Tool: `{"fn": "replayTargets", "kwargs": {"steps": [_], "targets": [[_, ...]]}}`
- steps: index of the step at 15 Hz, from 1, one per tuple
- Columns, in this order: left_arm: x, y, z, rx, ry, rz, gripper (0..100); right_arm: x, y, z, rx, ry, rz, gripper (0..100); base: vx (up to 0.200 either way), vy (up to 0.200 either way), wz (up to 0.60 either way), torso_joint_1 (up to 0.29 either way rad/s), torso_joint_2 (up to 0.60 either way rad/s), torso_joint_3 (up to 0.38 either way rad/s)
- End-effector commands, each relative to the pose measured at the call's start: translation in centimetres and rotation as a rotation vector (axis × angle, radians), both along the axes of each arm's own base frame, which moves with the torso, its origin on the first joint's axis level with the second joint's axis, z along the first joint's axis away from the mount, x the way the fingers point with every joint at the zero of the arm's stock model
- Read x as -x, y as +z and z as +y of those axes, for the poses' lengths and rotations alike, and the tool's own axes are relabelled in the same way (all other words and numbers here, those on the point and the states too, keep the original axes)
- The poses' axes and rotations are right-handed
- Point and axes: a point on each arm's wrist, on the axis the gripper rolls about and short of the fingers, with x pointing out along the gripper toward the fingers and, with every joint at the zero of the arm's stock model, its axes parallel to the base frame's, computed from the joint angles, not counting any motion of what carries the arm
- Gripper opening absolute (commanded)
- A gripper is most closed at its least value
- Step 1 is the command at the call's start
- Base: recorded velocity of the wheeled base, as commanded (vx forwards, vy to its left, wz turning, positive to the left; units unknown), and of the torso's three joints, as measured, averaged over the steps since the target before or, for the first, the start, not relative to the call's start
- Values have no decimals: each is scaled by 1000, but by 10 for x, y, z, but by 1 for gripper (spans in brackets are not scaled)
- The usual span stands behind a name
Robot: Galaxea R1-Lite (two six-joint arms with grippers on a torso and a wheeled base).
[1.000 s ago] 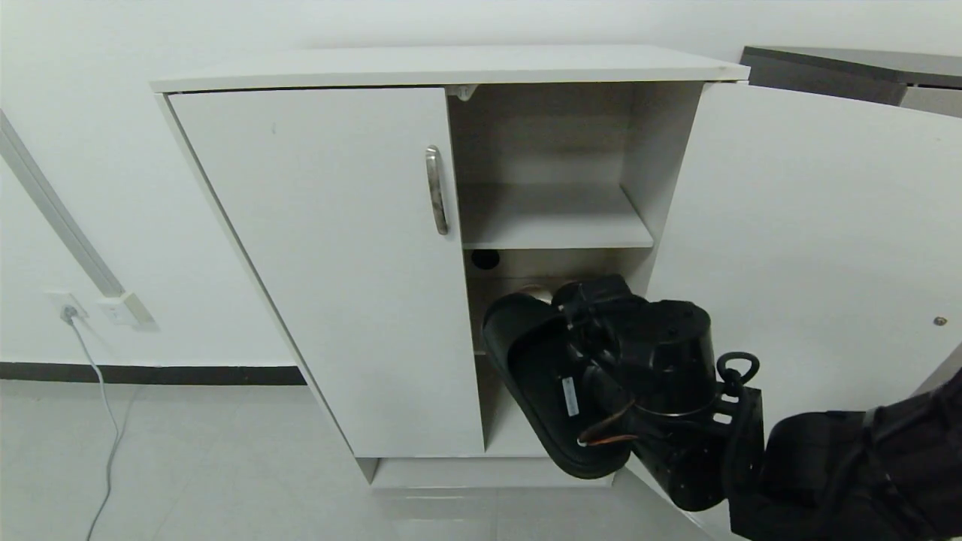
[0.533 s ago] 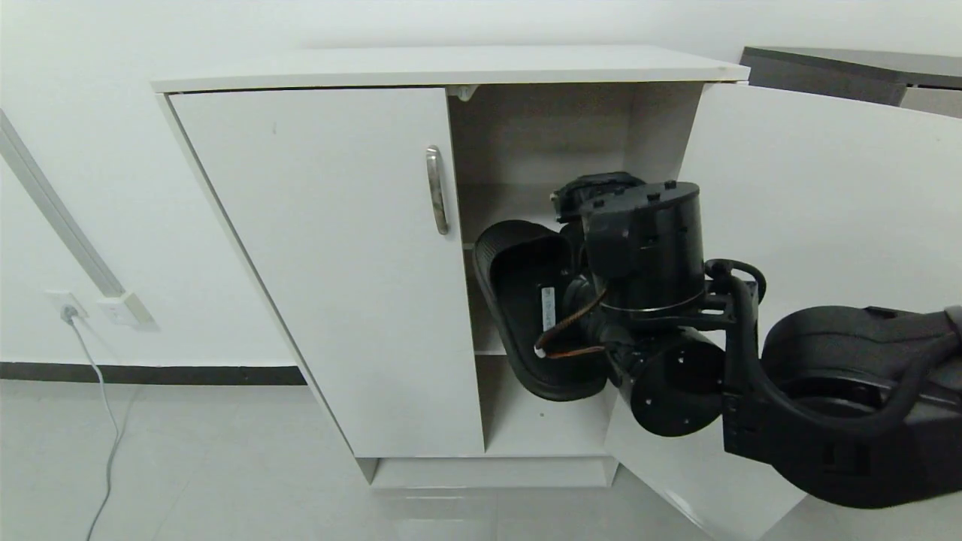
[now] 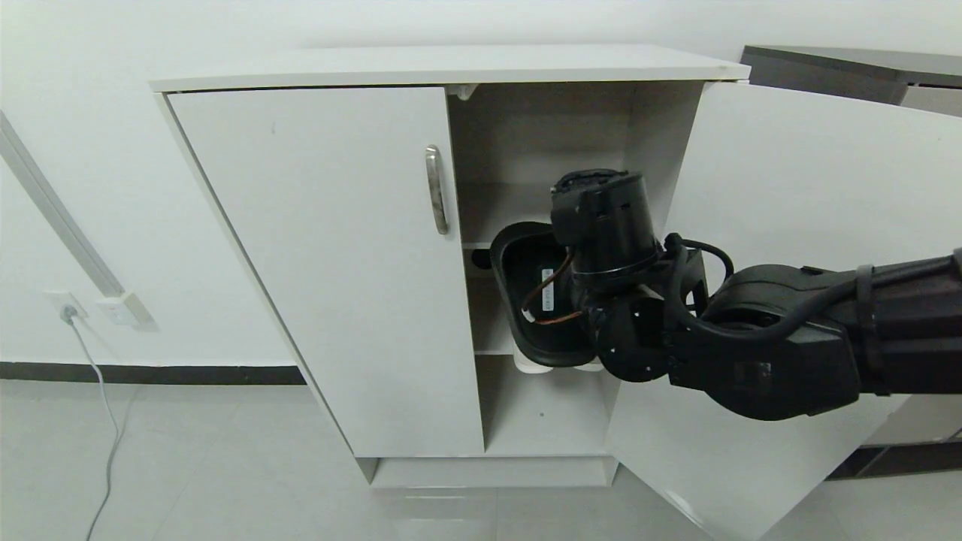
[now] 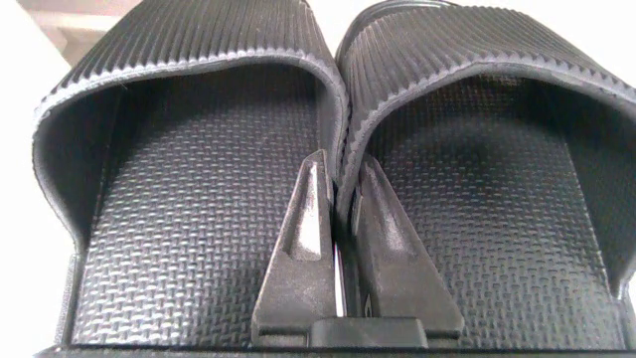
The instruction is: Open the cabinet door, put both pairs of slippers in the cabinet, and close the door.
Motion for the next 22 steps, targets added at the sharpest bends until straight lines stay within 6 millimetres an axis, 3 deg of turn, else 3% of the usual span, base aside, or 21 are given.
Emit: {"fn": "replayTargets", "kwargs": {"steps": [1,9,18,22], "targets": [[0,0,0,0,0,2,0,-5,-1,6,-5,-3,10,0,0,0,0,0,0,0],[0,0,0,0,0,0,0,-7,4,8,-7,-40,-9,0,0,0,0,0,0,0],[0,0,0,-3,0,1,0,-7,2,9,-5,-39,-7,0,200,0,0,1,2,3],[0,0,0,-3,0,1,0,-13,-11,16,12,-39,7,0,100,0,0,1,10,0]]}}
